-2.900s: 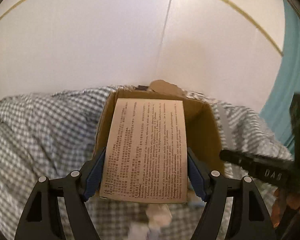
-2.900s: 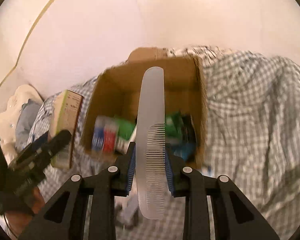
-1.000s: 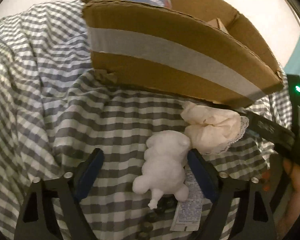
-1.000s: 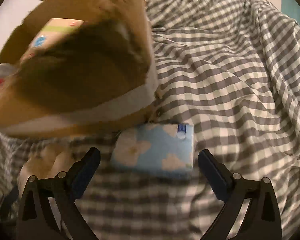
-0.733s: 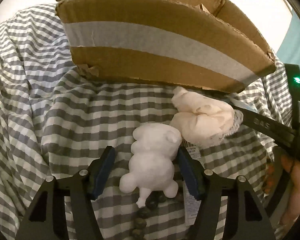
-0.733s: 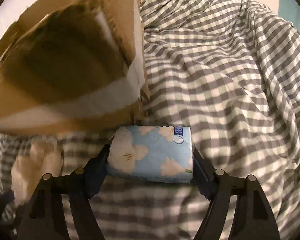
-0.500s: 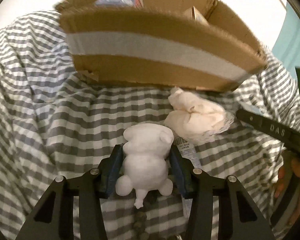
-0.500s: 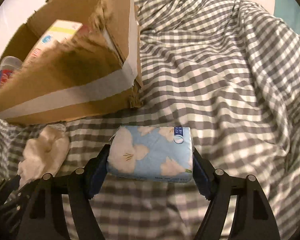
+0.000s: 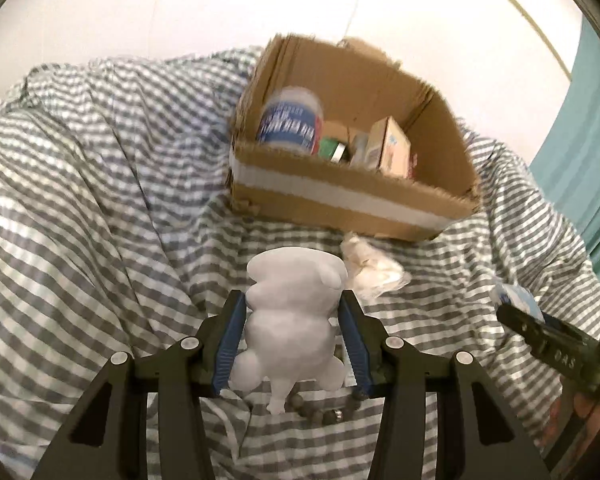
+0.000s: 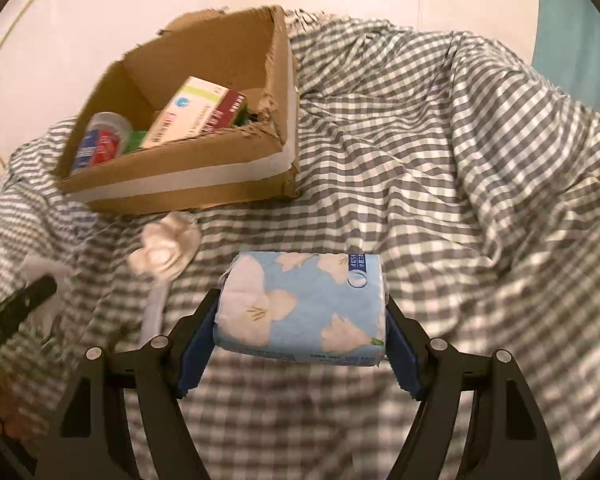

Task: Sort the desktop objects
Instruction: 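Drop the fluffy item into the box with the left tool while the right tool drops the tissue pack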

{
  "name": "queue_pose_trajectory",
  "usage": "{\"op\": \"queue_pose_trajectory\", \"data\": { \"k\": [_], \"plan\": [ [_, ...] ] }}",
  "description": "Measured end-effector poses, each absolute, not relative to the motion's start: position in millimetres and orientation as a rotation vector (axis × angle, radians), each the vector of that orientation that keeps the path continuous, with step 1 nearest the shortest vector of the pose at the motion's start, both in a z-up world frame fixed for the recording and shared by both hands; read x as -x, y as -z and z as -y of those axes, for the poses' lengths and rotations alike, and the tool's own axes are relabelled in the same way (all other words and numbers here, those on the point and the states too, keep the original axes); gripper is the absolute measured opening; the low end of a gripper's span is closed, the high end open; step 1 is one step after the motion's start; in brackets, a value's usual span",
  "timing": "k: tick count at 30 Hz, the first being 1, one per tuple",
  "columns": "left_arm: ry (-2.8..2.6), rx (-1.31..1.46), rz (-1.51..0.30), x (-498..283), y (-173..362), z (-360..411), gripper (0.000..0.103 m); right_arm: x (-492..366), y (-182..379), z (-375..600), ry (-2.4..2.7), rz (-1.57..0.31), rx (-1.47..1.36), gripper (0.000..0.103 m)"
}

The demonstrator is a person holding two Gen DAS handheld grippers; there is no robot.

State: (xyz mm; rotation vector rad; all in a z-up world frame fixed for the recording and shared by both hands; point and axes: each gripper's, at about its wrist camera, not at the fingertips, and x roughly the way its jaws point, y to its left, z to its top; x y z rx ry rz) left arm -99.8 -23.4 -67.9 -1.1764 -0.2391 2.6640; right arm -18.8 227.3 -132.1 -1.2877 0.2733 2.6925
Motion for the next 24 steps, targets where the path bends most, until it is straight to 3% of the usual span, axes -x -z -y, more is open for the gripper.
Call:
{"op": "queue_pose_trajectory", "data": {
  "k": [7, 14, 24],
  "plan": [
    [-2.710, 0.981, 0.218, 101.3, 7.4, 17.1, 0.049, 6.9, 73.1, -215.4, -2.803, -0.243, 1.163, 0.074],
    [-2.722, 0.860, 0.153, 144.9, -38.0, -4.2, 0.049, 53.1, 23.2, -205.1, -2.916, -0.190, 1.011, 0.074],
    [-2.727, 0.855, 0.049, 259.9, -36.9, -31.0, 0.049, 171.6, 27.1, -212.1, -2.948, -0.181, 1.033, 0.074]
  ]
}}
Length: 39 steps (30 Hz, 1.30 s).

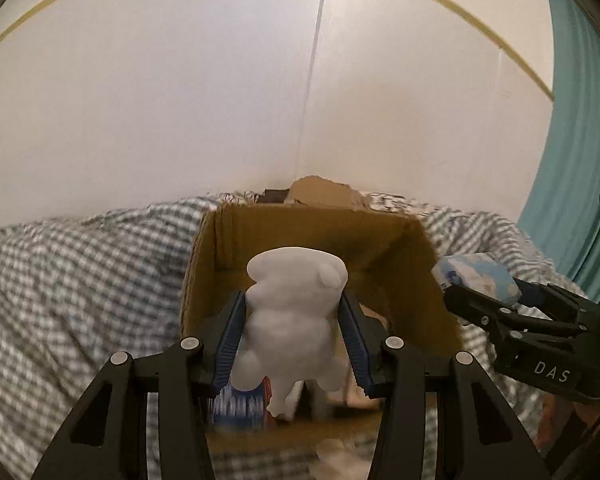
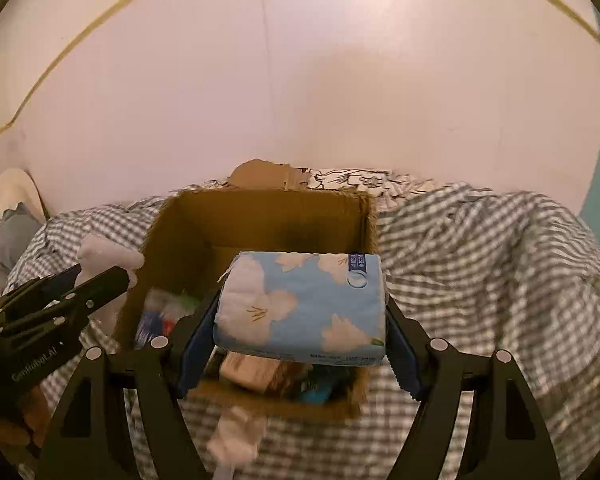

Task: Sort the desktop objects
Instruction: 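Drop the fluffy item into the box with the left tool while the right tool drops the tissue pack, then grasp the white tube with the left tool while the right tool grasps the white crumpled cloth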

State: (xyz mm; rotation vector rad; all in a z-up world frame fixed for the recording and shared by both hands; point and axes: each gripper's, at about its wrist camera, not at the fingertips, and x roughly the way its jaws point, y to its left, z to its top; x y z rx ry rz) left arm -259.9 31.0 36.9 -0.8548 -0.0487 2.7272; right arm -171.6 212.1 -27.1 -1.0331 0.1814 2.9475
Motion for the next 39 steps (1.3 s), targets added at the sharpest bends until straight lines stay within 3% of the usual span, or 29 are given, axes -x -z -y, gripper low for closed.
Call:
{"op": "queue_pose_trajectory", "data": {
  "k": [7, 9, 10, 11, 26, 39],
  "plan": [
    [-2.719, 0.878, 0.003, 308.8, -14.9, -44.7, 0.052, 229.8, 45.9, -217.6, -2.959, -0.247, 1.037, 0.079],
    [-2.724, 0.915, -0.031, 312.7, -10.3, -49.0, 0.072, 236.6, 45.9, -219.2, -2.915, -0.272, 1.024, 0.091],
    [-2.737, 0.928, -0.048, 308.0, -9.5, -51.2, 0.090, 236.5, 44.2, -220.2, -2.907, -0.293, 1.024, 0.091],
    [-2.757, 0.936, -0.061, 305.0, -10.5, -51.3, 0.094, 234.3, 41.5, -220.7, -2.920, -0.316, 1.026, 0.091],
    [-2.814, 0.924, -0.074, 156.8, -57.6, -14.0, 0.100, 75.4, 0.9, -239.0, -2.848, -0.206, 1.038, 0.092],
    [-2.668, 1.239, 0.053, 88.8, 73.5, -39.3, 0.102, -5.1, 99.1, -239.4, -2.780, -0.274, 1.099, 0.092]
  ]
}}
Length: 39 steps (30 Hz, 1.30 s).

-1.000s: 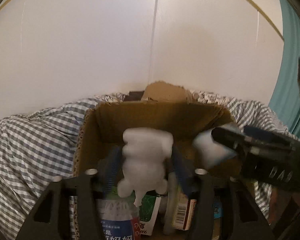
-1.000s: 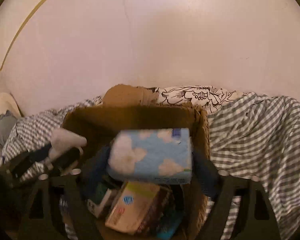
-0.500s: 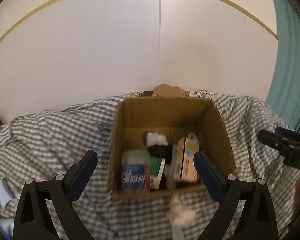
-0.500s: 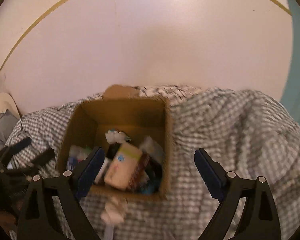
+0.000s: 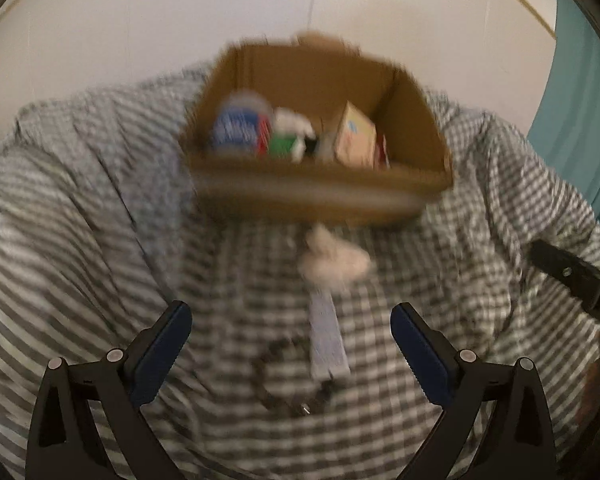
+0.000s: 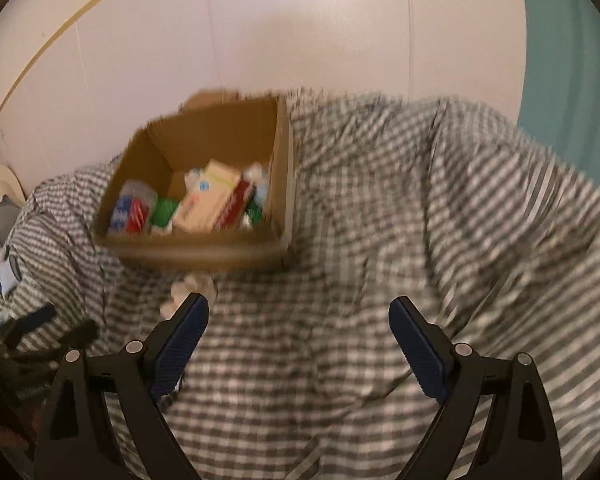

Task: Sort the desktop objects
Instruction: 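Grasp the white tube with the left tool while the right tool grasps the white crumpled cloth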

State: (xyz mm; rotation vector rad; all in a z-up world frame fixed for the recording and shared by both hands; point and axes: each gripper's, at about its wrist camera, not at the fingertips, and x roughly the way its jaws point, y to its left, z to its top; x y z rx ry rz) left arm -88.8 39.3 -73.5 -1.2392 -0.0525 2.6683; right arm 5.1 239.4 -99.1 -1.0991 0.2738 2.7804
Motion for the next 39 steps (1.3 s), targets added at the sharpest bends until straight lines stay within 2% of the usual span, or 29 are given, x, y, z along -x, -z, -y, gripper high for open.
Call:
{"op": "queue_pose_trajectory", "data": {
  "k": [2, 6, 9, 12, 14, 16, 23, 28, 32, 37, 38, 39],
  "plan": [
    [-2.642, 1.276, 0.042, 89.8, 89.1, -46.5, 0.102, -5.5, 121.8, -234.3, -2.778, -0.268, 1.133, 0.092],
    [-2.611, 1.314, -0.026, 102.4, 113.3, -62.7, 0.094, -0.6, 158.0, -232.8, -2.752, -0.270, 1.246, 0.092],
    [-2.584, 1.366, -0.025, 119.5, 129.0, -71.1, 0.092, 8.9, 166.5, -238.1, -2.742, -0.302, 1.267, 0.092],
    [-2.535, 1.410, -0.014, 133.9, 144.2, -77.6, 0.072, 15.9, 170.8, -241.1, -2.736, -0.303, 1.268, 0.092],
    [-2.486, 1.459, -0.036, 142.9, 156.7, -81.1, 0.042, 19.9, 176.4, -241.4, -2.727, -0.300, 1.292, 0.092],
    [-2.457, 1.469, -0.007, 146.5, 162.3, -78.3, 0.028, 21.0, 181.0, -239.5, -2.721, -0.294, 1.308, 0.092],
    [-2.463, 1.375, 0.132, 126.2, 133.5, -48.9, 0.028, 25.5, 179.4, -225.5, -2.747, -0.255, 1.324, 0.092],
    [-2.519, 1.331, 0.240, 124.1, 111.3, -6.9, 0.028, 34.5, 156.1, -202.0, -2.844, -0.204, 1.215, 0.092],
    [-2.587, 1.348, 0.289, 136.9, 112.6, 22.3, 0.028, 65.2, 150.5, -177.0, -2.917, -0.233, 1.215, 0.092],
    [-2.627, 1.401, 0.372, 143.6, 126.5, 48.5, 0.028, 94.8, 169.7, -144.9, -2.945, -0.259, 1.231, 0.092],
    [-2.627, 1.408, 0.384, 143.6, 130.0, 53.8, 0.028, 100.8, 176.8, -139.2, -2.941, -0.260, 1.270, 0.088],
    [-2.625, 1.413, 0.392, 145.4, 132.8, 55.1, 0.028, 105.5, 184.0, -135.2, -2.931, -0.252, 1.311, 0.079]
  ]
}}
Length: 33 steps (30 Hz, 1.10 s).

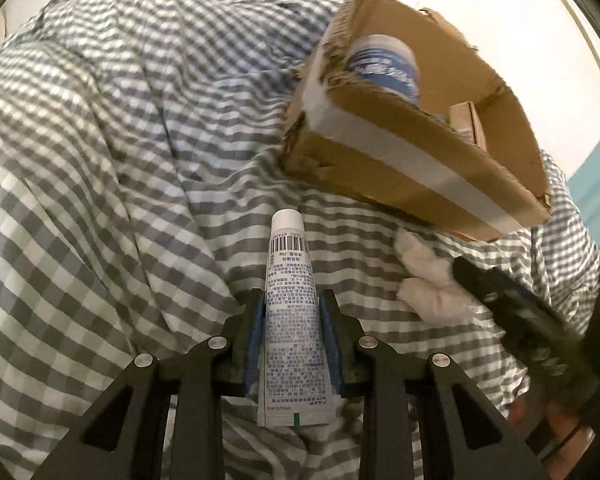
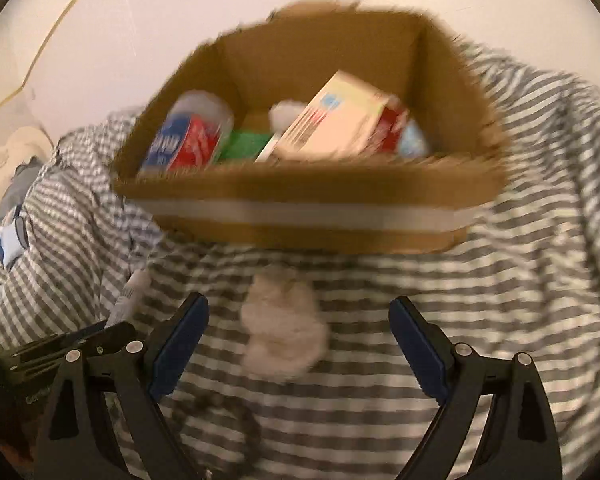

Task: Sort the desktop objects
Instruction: 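Grasp the white tube with the left tool while the right tool grasps the white crumpled cloth, then drop the tube into the box with the left tool while the right tool drops the cloth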

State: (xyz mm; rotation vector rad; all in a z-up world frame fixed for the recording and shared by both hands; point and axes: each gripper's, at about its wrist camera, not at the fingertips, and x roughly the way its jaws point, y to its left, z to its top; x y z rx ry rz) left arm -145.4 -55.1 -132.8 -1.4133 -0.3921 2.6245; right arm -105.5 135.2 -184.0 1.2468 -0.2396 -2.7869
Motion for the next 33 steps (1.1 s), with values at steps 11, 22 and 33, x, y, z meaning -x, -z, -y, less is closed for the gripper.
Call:
{"op": "queue_pose_trajectory", "data": {
  "k": [11, 22, 33],
  "plan": [
    [-2.612, 1.425, 0.370, 139.2, 124.4, 53.8, 0.028, 75.9, 186.2, -159.6, 2.742, 0.279, -1.354, 0.029],
    [-2.743, 1.298, 0.309, 108.1, 52.7, 83.7, 0.028, 4.7, 101.7, -201.7, 2.823, 0.352, -1.180, 0.029],
    [-2.713, 1.207, 0.241, 109.6, 21.8, 56.0, 0.028, 9.1, 86.2, -213.0, 2.798, 0.322, -1.196, 0.029]
  ]
}}
